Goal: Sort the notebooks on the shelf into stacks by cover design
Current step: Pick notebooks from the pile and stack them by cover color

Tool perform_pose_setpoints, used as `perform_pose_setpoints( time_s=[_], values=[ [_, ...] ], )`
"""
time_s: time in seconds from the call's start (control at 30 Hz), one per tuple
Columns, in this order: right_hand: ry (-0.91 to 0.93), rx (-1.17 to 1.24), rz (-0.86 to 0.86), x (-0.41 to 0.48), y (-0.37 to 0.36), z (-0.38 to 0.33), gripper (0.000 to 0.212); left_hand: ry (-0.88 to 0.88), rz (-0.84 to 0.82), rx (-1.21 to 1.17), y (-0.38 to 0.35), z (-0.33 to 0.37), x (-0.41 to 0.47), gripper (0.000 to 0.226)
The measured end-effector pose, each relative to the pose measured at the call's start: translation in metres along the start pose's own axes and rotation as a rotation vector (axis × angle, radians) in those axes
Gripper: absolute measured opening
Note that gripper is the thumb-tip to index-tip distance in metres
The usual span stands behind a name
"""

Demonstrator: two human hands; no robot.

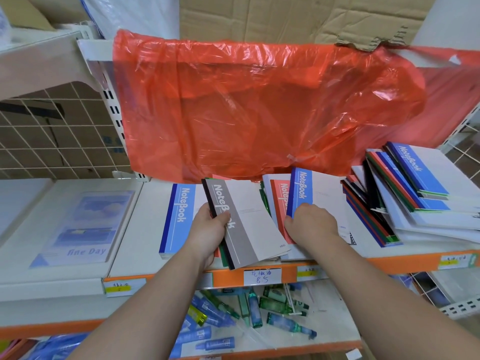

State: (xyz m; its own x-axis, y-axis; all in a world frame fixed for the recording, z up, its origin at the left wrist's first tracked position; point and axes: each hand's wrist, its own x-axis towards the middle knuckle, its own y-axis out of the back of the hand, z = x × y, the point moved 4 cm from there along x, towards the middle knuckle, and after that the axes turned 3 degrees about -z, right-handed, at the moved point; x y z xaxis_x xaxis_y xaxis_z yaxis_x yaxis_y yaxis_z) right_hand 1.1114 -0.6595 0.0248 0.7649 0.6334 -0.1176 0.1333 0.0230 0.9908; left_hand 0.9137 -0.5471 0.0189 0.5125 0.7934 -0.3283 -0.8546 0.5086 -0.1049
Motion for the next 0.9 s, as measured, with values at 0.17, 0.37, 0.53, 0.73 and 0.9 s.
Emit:
perform_pose_setpoints(
  time_s=[0.17, 0.37, 0.53, 0.73, 0.9],
  values=[
    [-0.009, -0.073, -0.002, 0.001, 0.006, -0.009, 0.051, 0.002, 0.006, -0.007, -0.001, 0.001, -0.002, 0.023],
    [-0.038, -0.1, -0.012, 0.001, 0.005, -0.012, 0.044, 0.0, 0.01, -0.009, 0.0, 0.0, -0.004, 0.023],
    [-0.013, -0.12, -0.008, -0.005, 0.009, -0.012, 0.051, 0.002, 0.012, -0.022, 0.001, -0.001, -0.005, 0.021],
    [0.019, -0.174, -0.04, -0.004, 0.009, -0.008, 0.044, 0.002, 0.004, -0.024, 0.001, 0.0, -0.004, 0.021],
    [0.115, -0.235, -0.124, -0.014, 0.014, -0.017, 0.046, 0.006, -0.003, -0.025, 0.001, -0.001, -0.004, 0.021]
  ],
)
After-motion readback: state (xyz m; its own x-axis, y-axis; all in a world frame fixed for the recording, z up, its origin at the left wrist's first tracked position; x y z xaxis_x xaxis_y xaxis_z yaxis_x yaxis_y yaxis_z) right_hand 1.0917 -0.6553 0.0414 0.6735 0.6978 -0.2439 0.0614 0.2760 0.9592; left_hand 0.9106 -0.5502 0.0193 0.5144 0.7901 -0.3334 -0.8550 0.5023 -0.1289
